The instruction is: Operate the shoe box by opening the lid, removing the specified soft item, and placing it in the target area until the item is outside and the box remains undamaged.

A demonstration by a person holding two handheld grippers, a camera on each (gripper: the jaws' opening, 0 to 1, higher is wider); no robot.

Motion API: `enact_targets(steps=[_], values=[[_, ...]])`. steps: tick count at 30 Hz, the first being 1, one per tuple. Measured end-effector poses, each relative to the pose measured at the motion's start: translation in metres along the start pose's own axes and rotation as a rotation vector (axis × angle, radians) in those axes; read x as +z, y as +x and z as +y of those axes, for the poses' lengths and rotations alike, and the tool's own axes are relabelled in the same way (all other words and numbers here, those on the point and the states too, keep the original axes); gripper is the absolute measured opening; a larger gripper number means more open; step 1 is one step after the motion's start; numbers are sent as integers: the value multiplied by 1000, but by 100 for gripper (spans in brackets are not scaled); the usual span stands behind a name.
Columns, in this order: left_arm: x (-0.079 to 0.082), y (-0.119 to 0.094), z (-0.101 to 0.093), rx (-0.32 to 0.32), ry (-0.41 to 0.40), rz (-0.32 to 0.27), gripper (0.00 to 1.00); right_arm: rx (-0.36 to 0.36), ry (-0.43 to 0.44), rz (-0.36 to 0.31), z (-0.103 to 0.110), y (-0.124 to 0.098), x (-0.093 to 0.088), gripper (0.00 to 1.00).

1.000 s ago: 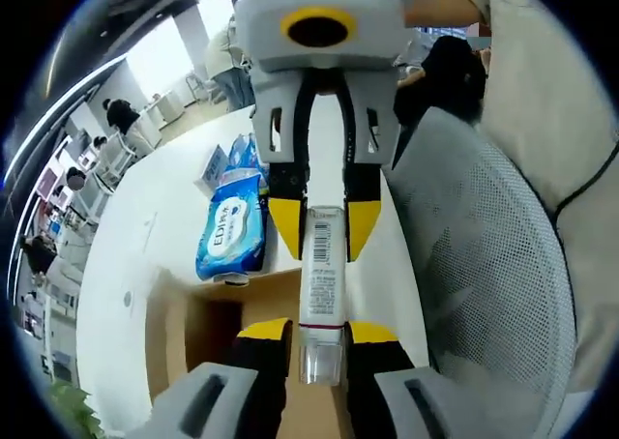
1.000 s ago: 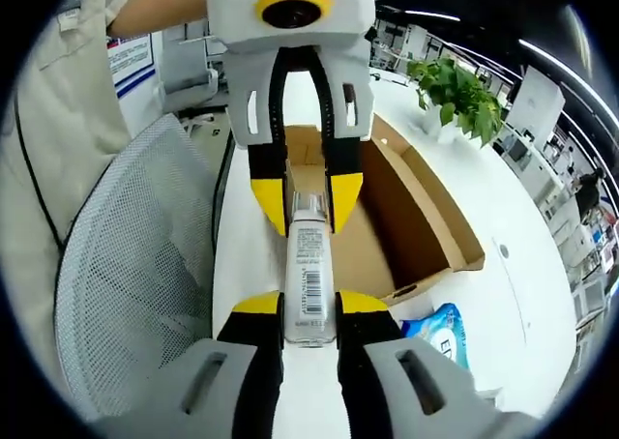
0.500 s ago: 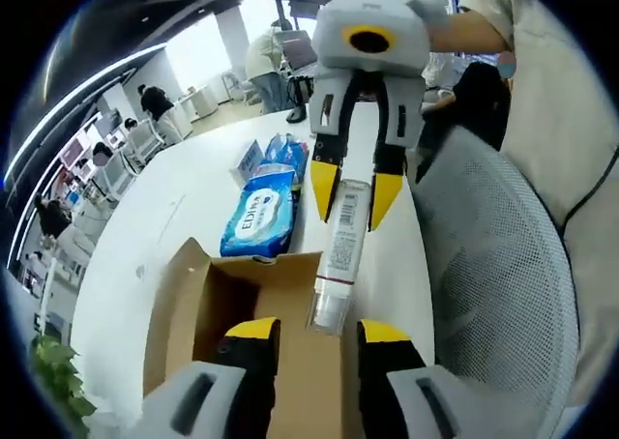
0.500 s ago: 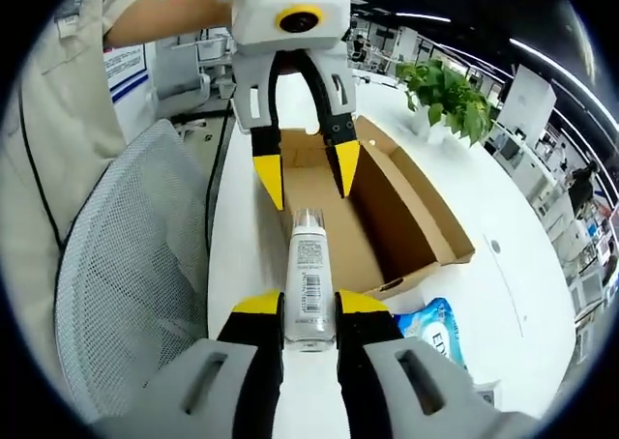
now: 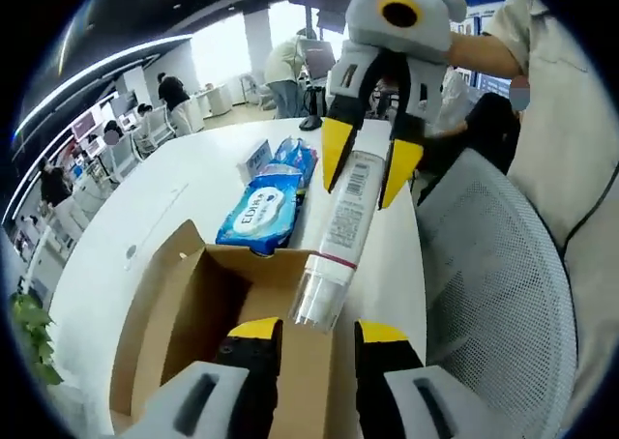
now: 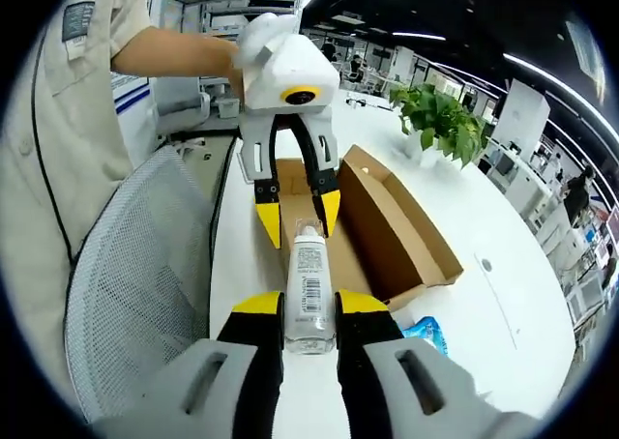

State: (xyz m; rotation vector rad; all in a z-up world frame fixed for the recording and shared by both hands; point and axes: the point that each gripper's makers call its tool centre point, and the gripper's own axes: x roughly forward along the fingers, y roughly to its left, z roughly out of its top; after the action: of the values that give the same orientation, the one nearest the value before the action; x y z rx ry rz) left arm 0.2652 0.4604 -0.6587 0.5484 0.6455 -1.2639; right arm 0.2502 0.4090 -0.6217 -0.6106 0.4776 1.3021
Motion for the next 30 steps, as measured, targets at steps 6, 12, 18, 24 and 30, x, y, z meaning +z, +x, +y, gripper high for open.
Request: enact_targets(steps=[6,12,18,24,30], values=[[3,-3,1,-4,-22,-29,21,3,-4,-16,2,0,0,16],[5,-3,-3,-10,8,-32,20,6,-14,-15,2,-1,0,16],[12,-7,-10,2,100,-29,19,12,-29,18,2,-2,-10,17],[23,-15,-13,-6,115,-45,18,9,-47,56,3,-1,-23,17],[35,-24,-14,-10,117,-80,18,6,-30,62,3,-1,-29,17]])
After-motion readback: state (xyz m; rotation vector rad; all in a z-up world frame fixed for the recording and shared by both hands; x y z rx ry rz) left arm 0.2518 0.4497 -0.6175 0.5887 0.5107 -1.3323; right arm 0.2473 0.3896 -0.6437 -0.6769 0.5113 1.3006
